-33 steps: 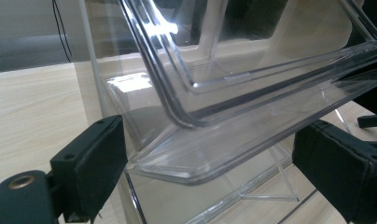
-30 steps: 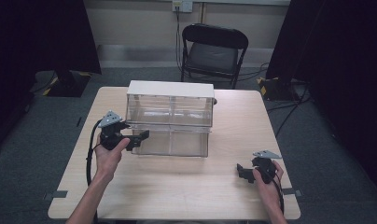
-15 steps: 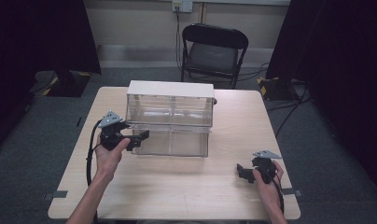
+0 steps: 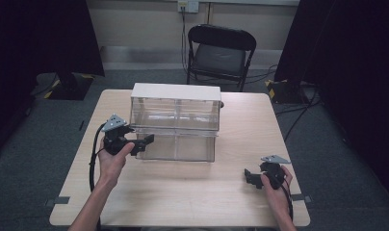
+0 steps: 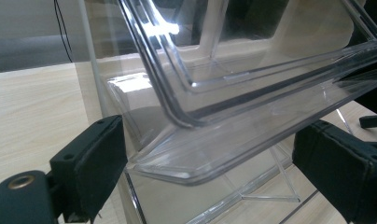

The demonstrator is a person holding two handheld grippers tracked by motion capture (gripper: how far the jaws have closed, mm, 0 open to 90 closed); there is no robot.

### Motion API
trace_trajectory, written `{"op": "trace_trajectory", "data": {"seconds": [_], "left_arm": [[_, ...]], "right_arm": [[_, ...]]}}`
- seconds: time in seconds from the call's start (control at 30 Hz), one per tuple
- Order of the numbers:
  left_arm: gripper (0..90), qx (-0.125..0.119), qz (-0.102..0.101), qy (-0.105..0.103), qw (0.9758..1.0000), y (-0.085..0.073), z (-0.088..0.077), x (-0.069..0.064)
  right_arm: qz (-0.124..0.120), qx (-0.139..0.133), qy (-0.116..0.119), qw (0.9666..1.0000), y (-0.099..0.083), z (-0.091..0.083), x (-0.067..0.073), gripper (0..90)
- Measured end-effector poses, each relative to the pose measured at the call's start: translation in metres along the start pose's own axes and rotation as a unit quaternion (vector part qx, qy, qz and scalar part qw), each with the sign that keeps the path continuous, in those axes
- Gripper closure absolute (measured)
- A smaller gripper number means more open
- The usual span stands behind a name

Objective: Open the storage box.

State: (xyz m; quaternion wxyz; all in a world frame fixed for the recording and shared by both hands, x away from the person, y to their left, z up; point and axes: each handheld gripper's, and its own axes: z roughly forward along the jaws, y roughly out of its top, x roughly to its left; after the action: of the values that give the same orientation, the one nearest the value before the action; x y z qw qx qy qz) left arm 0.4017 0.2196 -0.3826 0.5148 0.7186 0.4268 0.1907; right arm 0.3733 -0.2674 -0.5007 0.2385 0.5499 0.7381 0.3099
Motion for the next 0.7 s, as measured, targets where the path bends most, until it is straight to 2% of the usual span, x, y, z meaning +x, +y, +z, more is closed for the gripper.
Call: {"op": "trace_trajectory", "data": {"seconds": [0.7], "left_arm": [[9.8, 0.0, -0.001, 0.0, 1.0, -0.0001, 0.0, -0.0002]], "right_arm": [[0.0, 0.0, 0.0, 1.0, 0.0, 0.0, 0.0, 3.6]]}}
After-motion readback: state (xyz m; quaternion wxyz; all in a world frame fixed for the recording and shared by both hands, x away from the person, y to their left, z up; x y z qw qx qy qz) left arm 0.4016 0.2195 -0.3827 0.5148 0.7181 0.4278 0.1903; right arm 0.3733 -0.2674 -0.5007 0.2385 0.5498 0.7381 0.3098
